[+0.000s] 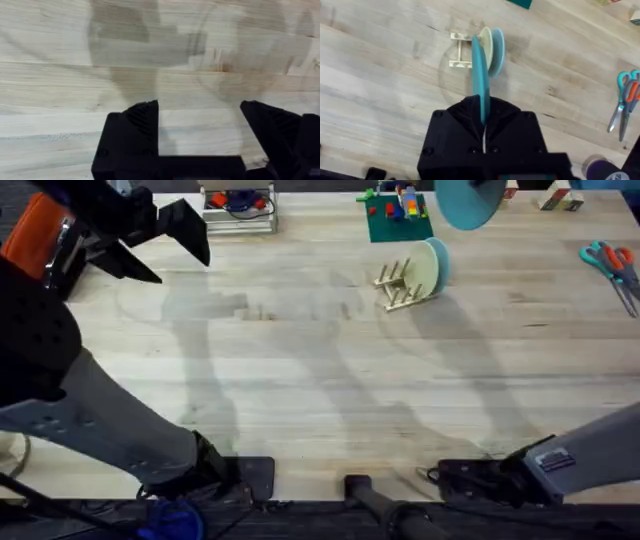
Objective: Pick up the plates from the table one by one and place each into a slot on the dish rack.
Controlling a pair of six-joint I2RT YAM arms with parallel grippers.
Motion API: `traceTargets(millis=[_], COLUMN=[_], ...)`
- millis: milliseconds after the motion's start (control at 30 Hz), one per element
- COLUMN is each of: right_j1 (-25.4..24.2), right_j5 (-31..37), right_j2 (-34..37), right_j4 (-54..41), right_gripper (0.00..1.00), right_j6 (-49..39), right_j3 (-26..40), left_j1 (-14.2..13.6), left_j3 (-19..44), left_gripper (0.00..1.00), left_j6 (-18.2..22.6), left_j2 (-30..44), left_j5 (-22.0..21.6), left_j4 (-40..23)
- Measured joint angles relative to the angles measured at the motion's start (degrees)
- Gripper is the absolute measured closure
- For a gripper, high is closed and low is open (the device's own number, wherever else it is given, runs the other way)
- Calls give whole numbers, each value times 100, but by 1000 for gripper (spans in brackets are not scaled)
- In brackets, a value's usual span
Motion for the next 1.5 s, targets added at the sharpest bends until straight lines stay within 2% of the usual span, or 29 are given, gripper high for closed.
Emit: traceTargets(millis=[433, 800, 1500], right_j1=[29, 29, -119], right_j5=[-44, -45, -40], right_j2=[596, 836, 982], right_j4=[-168, -117, 782], right_gripper=[968, 968, 968], right_j6=[115, 115, 158], right_j3=[-6, -286, -1490], left_j1=[0, 0, 0], left_j3=[1, 1, 1], left_gripper=[7, 6, 6], left_j6=[1, 1, 1], left_j2=[0, 0, 0], left_j5=[0, 0, 0], left_j4=[0, -1, -1])
